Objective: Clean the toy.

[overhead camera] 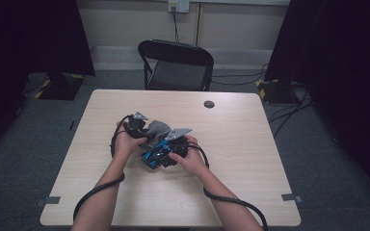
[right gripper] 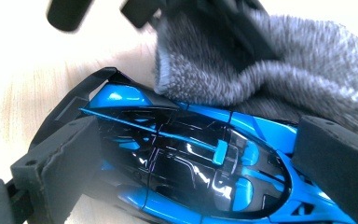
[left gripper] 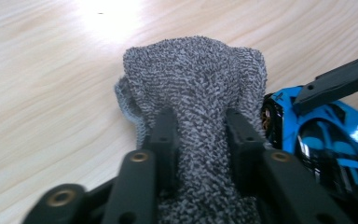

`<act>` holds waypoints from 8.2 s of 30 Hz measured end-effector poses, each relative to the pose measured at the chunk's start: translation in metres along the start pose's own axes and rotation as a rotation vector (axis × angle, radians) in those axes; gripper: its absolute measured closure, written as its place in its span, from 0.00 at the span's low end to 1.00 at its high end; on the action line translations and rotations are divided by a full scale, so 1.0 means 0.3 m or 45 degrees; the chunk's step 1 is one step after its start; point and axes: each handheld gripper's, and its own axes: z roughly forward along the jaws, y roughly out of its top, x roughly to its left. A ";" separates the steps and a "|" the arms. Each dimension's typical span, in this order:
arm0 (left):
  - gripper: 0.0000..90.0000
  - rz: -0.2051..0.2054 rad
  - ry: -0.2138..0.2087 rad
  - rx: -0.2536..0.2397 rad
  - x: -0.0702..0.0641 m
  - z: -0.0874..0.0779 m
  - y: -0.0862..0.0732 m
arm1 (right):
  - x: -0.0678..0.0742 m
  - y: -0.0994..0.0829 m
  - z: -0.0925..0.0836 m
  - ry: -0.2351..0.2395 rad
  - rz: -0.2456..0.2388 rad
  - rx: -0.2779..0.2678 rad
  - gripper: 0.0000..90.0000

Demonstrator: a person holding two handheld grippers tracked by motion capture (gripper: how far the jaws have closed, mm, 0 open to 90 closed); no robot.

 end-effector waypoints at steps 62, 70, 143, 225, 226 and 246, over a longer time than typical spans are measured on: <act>0.80 0.126 -0.213 0.048 0.018 -0.063 -0.077 | 0.007 -0.002 0.000 -0.029 0.035 0.007 0.00; 0.80 0.120 -0.213 0.084 0.031 -0.106 -0.103 | 0.007 -0.002 0.000 -0.030 0.037 0.006 0.00; 0.79 0.026 -0.085 -0.079 0.090 -0.299 -0.123 | 0.008 -0.002 0.000 -0.029 0.029 0.007 0.00; 0.79 0.184 -0.199 0.142 0.019 -0.104 -0.104 | 0.005 -0.002 0.000 -0.025 0.033 0.008 0.00; 0.79 0.181 -0.200 0.129 0.022 -0.107 -0.110 | 0.006 -0.002 0.000 -0.025 0.034 0.008 0.00; 0.79 0.160 -0.221 0.104 0.024 -0.191 -0.198 | 0.005 -0.002 0.000 -0.025 0.034 0.008 0.00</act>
